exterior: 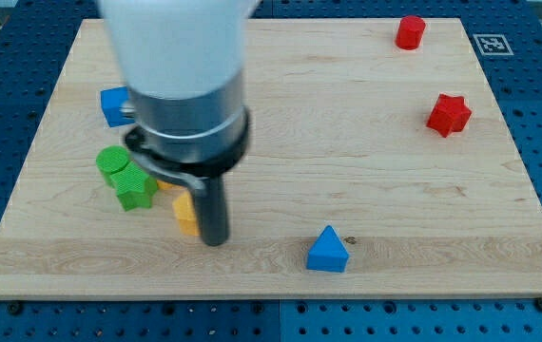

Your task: Move blue triangle slightly right and a bit up

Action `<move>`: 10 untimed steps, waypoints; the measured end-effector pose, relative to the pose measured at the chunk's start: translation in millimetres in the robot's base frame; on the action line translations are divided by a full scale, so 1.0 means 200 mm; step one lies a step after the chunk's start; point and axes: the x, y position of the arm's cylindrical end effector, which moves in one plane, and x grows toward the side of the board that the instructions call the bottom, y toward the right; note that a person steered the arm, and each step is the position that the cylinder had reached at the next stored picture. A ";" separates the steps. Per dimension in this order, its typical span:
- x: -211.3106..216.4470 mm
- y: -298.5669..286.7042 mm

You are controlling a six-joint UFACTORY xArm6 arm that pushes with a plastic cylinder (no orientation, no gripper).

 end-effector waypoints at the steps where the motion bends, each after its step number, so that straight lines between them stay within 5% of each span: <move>1: -0.10 -0.18; 3: -0.12 -0.05; 6: 0.22 0.44; 8: 0.06 0.84; 10: -0.10 0.93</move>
